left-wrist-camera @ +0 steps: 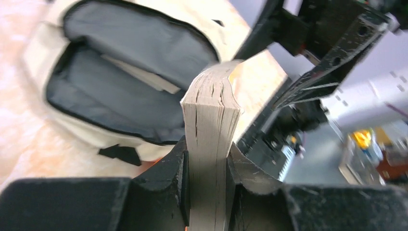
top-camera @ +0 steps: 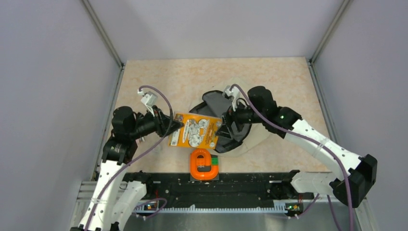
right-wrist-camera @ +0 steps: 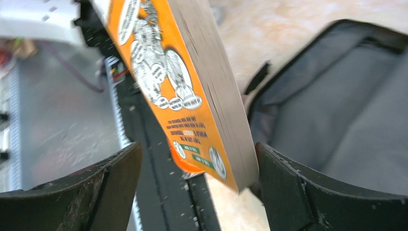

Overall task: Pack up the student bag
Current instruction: Pick up the book from the center of the board, then place the book in the student bag.

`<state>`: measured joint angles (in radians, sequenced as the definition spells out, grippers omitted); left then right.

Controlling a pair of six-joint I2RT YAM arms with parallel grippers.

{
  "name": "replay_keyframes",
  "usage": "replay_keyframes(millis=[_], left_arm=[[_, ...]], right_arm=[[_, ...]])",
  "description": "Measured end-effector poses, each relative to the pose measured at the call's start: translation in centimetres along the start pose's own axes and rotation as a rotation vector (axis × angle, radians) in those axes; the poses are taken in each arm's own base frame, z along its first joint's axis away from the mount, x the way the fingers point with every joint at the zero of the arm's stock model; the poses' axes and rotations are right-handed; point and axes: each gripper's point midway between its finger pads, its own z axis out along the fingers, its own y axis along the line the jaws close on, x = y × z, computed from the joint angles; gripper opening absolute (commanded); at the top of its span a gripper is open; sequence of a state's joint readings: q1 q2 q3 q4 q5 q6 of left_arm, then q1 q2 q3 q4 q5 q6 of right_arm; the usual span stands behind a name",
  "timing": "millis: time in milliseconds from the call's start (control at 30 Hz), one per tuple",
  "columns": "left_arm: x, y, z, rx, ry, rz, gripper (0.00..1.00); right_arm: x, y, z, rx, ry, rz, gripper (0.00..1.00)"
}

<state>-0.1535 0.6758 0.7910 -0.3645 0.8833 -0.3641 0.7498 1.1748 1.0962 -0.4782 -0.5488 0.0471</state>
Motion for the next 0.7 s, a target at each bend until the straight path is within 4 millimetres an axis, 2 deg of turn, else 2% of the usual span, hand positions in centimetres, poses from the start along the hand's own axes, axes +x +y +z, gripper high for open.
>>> replay_keyframes(millis=[167, 267, 333, 500, 700], left_arm=[[-1.0, 5.5, -0.4, -0.304, -0.105, -0.112, 0.0], [-0.5, 8.6, -1.3, -0.456, -0.175, -0.204, 0.0], [0.5, 10.5, -1.9, -0.535, -0.222, -0.287, 0.0], [1.8, 12.2, -2.5, -0.603, -0.285, -0.401, 0.0], [1.2, 12.3, -2.3, -0.592, -0.334, -0.447, 0.0]], right_arm=[[-0.8, -5.7, -0.9, 0.3, -0.046, 0.064, 0.84], [-0.4, -8.7, -0.8, 0.472, -0.033, 0.069, 0.83], [0.7, -10.2, 0.2, 0.567, 0.012, 0.053, 0.83], [3.3, -12.6, 3.4, 0.706, 0.14, -0.008, 0.82], [4.0, -15.4, 6.0, 0.823, 0.223, -0.094, 0.78]])
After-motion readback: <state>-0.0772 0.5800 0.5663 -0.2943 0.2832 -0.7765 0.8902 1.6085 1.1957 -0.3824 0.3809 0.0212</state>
